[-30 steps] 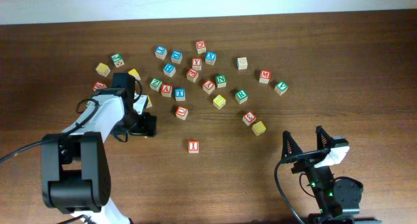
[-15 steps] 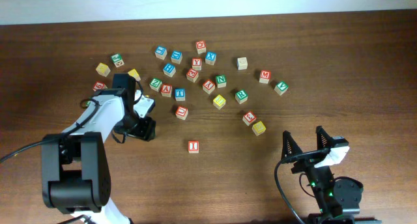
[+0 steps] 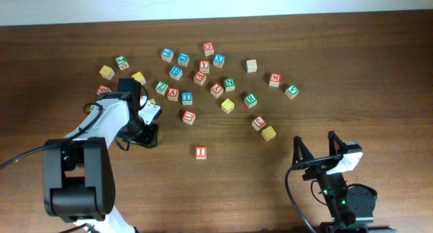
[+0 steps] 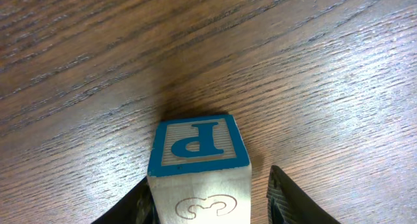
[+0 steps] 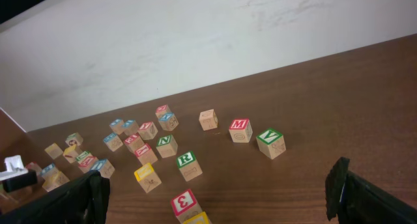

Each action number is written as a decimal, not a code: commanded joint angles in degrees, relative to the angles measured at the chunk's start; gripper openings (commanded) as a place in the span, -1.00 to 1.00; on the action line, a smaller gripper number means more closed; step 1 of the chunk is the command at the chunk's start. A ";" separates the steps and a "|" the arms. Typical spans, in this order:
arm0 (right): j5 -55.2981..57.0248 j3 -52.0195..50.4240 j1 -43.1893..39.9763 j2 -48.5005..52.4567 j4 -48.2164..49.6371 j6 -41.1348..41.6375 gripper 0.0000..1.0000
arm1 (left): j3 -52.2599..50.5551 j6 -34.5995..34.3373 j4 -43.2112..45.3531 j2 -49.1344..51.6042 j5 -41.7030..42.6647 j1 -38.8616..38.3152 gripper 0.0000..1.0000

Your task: Spell out ICRA

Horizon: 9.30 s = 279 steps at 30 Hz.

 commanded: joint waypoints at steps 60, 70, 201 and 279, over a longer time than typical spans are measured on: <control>0.46 -0.26 0.20 -0.24 -0.31 0.11 0.97 | 6.16 -17.51 -29.79 -0.15 15.43 -2.25 -0.70; 0.46 -0.26 0.20 -0.24 -0.31 0.11 0.97 | 3.50 -21.11 -43.17 -0.13 11.69 -16.48 -0.68; 15.30 76.46 73.00 116.28 -25.94 -1.40 0.26 | 33.55 -51.63 -40.33 -26.01 0.35 27.98 0.99; 18.49 78.09 52.85 94.62 -44.96 16.87 -0.53 | 33.55 -51.63 -40.33 -26.01 0.35 27.98 0.99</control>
